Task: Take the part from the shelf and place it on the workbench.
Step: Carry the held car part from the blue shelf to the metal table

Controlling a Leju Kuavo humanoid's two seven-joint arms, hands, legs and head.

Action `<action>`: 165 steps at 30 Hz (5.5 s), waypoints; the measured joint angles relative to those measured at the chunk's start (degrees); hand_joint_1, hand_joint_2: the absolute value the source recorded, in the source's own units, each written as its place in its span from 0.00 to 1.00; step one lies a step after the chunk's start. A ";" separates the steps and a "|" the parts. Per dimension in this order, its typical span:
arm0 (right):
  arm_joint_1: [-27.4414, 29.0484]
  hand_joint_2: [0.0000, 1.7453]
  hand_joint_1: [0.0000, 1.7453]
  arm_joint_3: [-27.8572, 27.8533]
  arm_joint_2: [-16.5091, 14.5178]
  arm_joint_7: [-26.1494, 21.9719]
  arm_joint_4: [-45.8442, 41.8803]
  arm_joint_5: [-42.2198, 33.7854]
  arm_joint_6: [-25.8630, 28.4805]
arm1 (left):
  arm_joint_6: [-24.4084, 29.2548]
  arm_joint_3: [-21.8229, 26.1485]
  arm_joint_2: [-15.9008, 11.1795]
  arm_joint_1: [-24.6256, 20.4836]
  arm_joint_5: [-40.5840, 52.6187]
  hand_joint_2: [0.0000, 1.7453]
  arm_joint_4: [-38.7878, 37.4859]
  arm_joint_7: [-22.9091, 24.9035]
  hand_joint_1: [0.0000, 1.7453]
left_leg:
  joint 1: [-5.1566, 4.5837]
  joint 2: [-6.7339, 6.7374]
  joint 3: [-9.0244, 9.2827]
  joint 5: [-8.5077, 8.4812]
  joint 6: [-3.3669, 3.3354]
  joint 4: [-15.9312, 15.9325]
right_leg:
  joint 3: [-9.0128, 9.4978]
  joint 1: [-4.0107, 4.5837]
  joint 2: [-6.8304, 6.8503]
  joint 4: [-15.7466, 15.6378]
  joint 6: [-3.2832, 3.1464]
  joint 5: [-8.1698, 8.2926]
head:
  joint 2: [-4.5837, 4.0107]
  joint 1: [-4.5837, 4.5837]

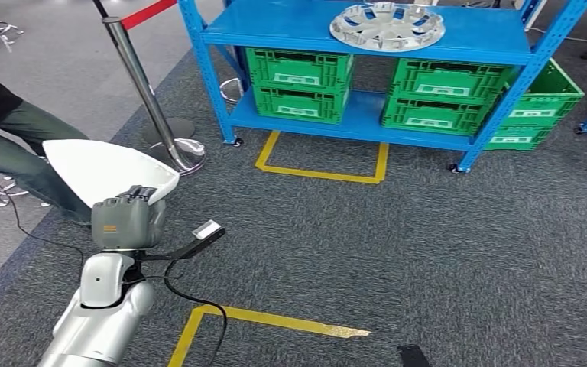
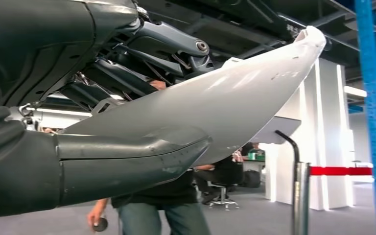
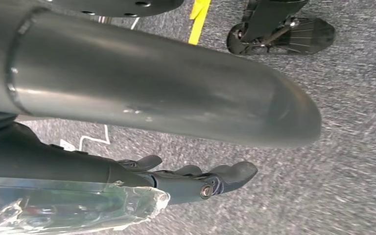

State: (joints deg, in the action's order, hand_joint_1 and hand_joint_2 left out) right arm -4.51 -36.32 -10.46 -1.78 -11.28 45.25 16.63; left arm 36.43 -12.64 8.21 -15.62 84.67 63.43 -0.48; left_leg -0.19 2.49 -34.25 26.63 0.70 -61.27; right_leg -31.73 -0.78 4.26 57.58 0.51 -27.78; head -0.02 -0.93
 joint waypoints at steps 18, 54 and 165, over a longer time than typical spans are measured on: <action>0.06 0.00 0.00 0.48 0.25 0.00 0.00 0.10 -0.79 | -0.37 0.05 0.34 -0.38 0.17 1.00 -0.34 0.40 1.00 | -0.42 -8.85 0.14 -2.51 -1.93 4.25 | 0.43 0.45 -8.69 -0.47 -0.05 -0.17 | 0.01 0.46; 0.11 0.00 0.00 0.45 -0.15 0.15 0.00 1.06 -1.59 | -1.09 0.66 -0.86 0.12 0.85 1.00 -0.52 1.32 1.00 | 0.21 -4.60 -4.30 1.32 0.44 -2.94 | 0.12 -0.19 -5.20 -0.82 -0.37 0.49 | 0.01 -0.26; 0.16 0.00 0.00 -1.18 -0.64 0.49 0.15 4.38 -2.74 | -3.43 7.03 -1.54 2.40 0.93 1.00 2.89 3.17 1.00 | -0.14 -4.69 -0.64 -1.25 -3.11 3.16 | -9.08 0.12 -4.07 17.19 2.53 -7.50 | 0.02 0.79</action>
State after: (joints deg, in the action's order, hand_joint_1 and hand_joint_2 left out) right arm -4.36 -37.50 -11.10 -1.29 -11.13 49.63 13.90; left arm 33.00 -5.61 6.68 -13.23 85.60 66.31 2.69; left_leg -0.33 -2.19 -34.88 25.38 -2.41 -58.10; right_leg -40.81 -0.67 0.19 74.76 3.04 -35.28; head 0.00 -0.15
